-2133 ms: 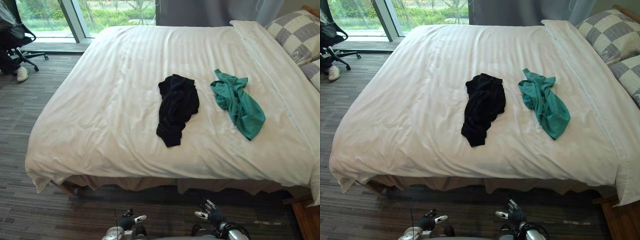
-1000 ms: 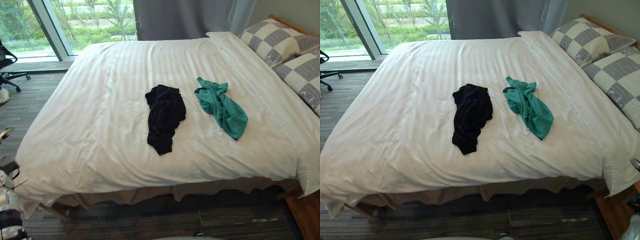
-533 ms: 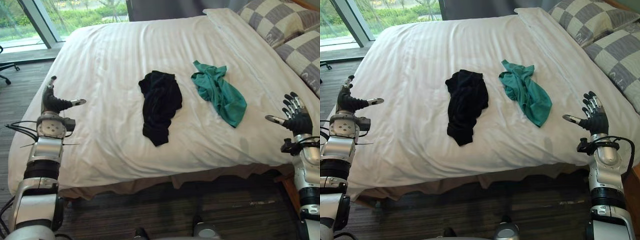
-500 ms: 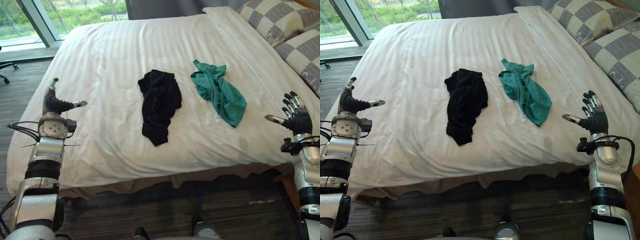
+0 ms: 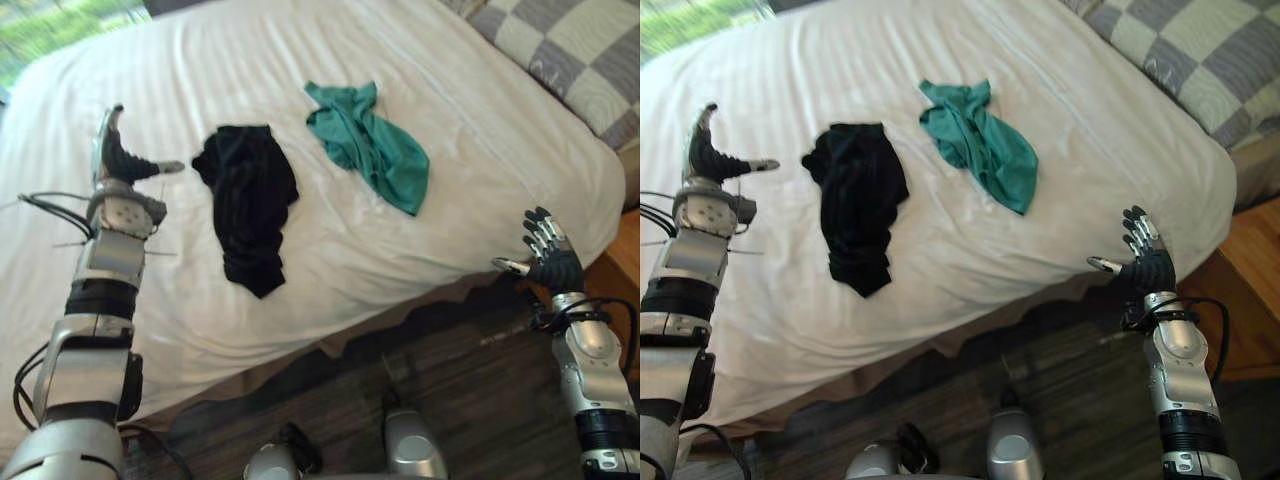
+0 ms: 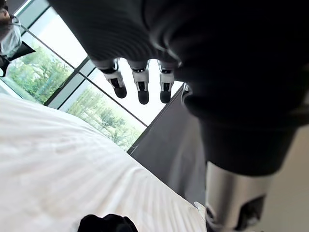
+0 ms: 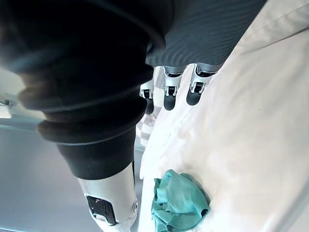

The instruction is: Tidy the bed and pick cloth on bed and put in laundry

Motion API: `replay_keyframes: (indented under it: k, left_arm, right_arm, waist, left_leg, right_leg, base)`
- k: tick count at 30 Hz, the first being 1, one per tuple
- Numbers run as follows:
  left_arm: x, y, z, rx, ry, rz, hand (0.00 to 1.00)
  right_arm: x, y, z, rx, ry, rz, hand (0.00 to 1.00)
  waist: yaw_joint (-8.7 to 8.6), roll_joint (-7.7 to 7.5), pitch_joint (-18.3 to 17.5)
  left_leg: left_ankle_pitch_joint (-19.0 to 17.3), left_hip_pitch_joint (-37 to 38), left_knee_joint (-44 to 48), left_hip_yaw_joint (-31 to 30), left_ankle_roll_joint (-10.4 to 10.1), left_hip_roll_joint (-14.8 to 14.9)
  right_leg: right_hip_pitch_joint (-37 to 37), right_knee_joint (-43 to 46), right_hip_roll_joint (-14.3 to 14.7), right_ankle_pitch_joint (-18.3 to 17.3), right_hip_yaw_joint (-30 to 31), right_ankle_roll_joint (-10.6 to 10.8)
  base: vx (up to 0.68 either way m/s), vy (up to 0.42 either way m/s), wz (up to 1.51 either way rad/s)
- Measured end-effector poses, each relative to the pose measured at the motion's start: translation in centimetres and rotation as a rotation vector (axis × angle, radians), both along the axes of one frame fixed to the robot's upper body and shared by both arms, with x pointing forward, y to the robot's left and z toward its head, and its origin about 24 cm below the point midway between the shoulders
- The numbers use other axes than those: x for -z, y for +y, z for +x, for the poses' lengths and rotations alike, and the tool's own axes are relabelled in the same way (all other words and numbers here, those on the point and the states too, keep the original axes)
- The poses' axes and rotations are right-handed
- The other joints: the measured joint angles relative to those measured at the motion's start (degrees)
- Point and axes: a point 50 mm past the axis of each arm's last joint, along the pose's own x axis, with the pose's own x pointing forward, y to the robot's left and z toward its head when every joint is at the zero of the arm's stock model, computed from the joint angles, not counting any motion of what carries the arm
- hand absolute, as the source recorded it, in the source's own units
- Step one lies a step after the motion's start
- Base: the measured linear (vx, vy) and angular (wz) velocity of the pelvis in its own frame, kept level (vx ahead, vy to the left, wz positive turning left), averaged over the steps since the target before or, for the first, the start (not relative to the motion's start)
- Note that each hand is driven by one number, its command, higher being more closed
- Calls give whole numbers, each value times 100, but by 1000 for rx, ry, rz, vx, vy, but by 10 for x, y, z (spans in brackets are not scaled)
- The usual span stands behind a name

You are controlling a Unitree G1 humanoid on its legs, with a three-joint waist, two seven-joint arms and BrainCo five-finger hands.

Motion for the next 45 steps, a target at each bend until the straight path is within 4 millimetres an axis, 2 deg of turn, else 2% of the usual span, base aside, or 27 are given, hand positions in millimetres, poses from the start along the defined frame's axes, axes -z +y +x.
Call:
replay_keyframes:
  k: [3, 5, 8, 13, 16, 17, 22, 25, 29, 32, 34, 35, 36, 37, 38, 39, 40, 42, 43, 45]
  left_arm:
    - [0, 1, 1, -9, 25, -7, 0]
    - [-4, -2, 5, -8, 30, -24, 0]
    - [-11, -20, 17, 29, 50, -70, 0]
    - [-3, -51, 30, 103, 126, -109, 0]
    - [-22, -63, 36, 101, 105, -112, 0]
    - [-44, -65, 36, 69, 80, -58, 100]
    - [-69, -66, 32, 16, 48, 40, 100]
    - [-74, -59, 28, -7, 78, 147, 100]
    - [-72, -63, 29, 74, 43, 121, 100]
    - [-49, -77, 22, 285, -36, 41, 100]
    - [-12, -93, 7, 478, -36, -37, 100]
    - [-4, -96, 3, 507, -33, -55, 100]
    - [19, -102, -9, 582, -7, -100, 100]
    - [33, -103, -18, 618, 10, -145, 100]
    - [56, -103, -32, 660, 45, -218, 100]
    - [78, -102, -47, 695, 76, -301, 100]
    - [90, -101, -55, 705, 97, -337, 100]
    - [136, -91, -86, 668, 207, -446, 100]
    - [147, -88, -94, 655, 237, -473, 100]
    - [176, -84, -120, 622, 315, -551, 100]
  right_arm:
    - [-8, 7, -1, -46, -43, -14, 0]
    - [-15, 12, -1, -73, -76, -23, 0]
    - [-32, 22, 1, -113, -149, -35, 0]
    - [-63, 56, 4, -220, -302, -24, 0]
    - [-94, 68, 3, -265, -432, -39, 0]
    - [-113, 76, 2, -297, -509, -53, 0]
    - [-133, 81, 4, -331, -560, -88, 0]
    - [-145, 83, -1, -351, -597, -143, 0]
    - [-153, 83, -1, -291, -614, -267, 0]
    - [-169, 84, 0, -239, -654, -342, 0]
    - [-182, 82, 2, -164, -651, -426, 0]
    - [-183, 80, 3, -145, -643, -444, 0]
    - [-187, 76, 5, -91, -620, -486, 0]
    - [-189, 74, 7, -62, -603, -508, 0]
    - [-193, 68, 10, -17, -577, -519, 0]
    - [-197, 58, 14, 47, -543, -555, 0]
    - [-199, 53, 17, 75, -523, -570, 0]
    - [-209, 36, 28, 170, -467, -583, 0]
    - [-211, 32, 31, 194, -455, -583, 0]
    - [-218, 15, 39, 274, -407, -593, 0]
  waist:
    - [-118, 29, 107]
    - [-126, 51, 179]
    - [-179, 50, 430]
    - [-230, -198, 707]
    - [-207, -271, 927]
    - [-164, -252, 1032]
    - [-74, -237, 1110]
    - [-58, -237, 1110]
    - [-5, -232, 1109]
    - [71, -175, 1109]
    - [188, -155, 1106]
    - [251, -150, 1107]
    - [392, -123, 1109]
    - [445, -103, 1104]
    - [557, -63, 1083]
    - [690, 27, 1036]
    - [736, 72, 1010]
    - [962, 213, 932]
    - [985, 238, 917]
    - [1162, 258, 905]
  left_leg:
    - [1, -3, -3, 150, -1, 10]
    - [1, -117, -18, 283, -2, 39]
    - [-3, -371, -95, 492, -5, 60]
    - [-61, -1076, 244, 664, 38, 250]
    - [-150, -1536, 579, 685, 111, 390]
    - [-192, -1832, 771, 700, 148, 452]
    - [-200, -2277, 951, 700, 165, 540]
    - [-213, -2358, 959, 688, 187, 564]
    - [-160, -2354, 947, 543, 195, 539]
    - [-43, -2306, 789, 282, 234, 358]
    - [92, -2189, 572, -22, 262, 76]
    - [108, -2150, 565, -82, 265, 27]
    - [125, -2061, 524, -249, 256, -76]
    - [136, -2009, 479, -324, 253, -133]
    - [169, -1953, 437, -441, 243, -221]
    - [215, -1951, 368, -582, 244, -323]
    - [238, -1955, 328, -628, 242, -368]
    - [339, -1954, 176, -809, 228, -531]
    - [360, -1954, 150, -864, 226, -561]
    - [388, -1945, 109, -894, 211, -610]
  right_leg:
    - [-107, 64, -20, 0, 59, 0]
    - [-344, 176, 6, -5, 111, -5]
    - [-755, 388, 10, -5, 101, -5]
    - [-1535, 745, 8, 9, 34, -14]
    - [-2030, 1018, 2, 10, 7, -15]
    - [-2363, 1200, -5, 11, 18, -15]
    - [-2878, 1430, -18, 6, -20, -18]
    - [-2929, 1397, -72, 5, -169, -29]
    - [-2830, 1441, -185, 31, -392, -68]
    - [-2659, 1550, -435, -15, -810, -133]
    - [-2412, 1719, -718, -217, -1107, -127]
    - [-2351, 1754, -763, -269, -1149, -121]
    - [-2182, 1861, -887, -413, -1287, -111]
    - [-2088, 1916, -953, -496, -1357, -104]
    - [-1973, 1977, -1051, -593, -1471, -94]
    - [-1891, 2026, -1161, -678, -1607, -90]
    - [-1860, 2045, -1209, -721, -1671, -82]
    - [-1779, 2135, -1375, -834, -1868, -71]
    - [-1760, 2153, -1408, -855, -1910, -71]
    - [-1740, 2211, -1461, -907, -1971, -78]
  base:
    - [6, 9, -24]
    - [-49, -30, -16]
    - [-83, -33, 3]
    - [-82, -58, 4]
    - [-54, -66, 0]
    - [-58, -61, -4]
    - [-41, -51, 1]
    - [-15, -26, 2]
    - [41, -3, 16]
    - [65, -6, 53]
    - [95, -44, 81]
    - [110, -68, 82]
    - [74, -55, 65]
    - [142, -119, 79]
    - [129, -122, 77]
    - [127, -120, 71]
    - [94, -94, 64]
    - [87, -88, 56]
    - [89, -89, 45]
    - [76, -86, 23]
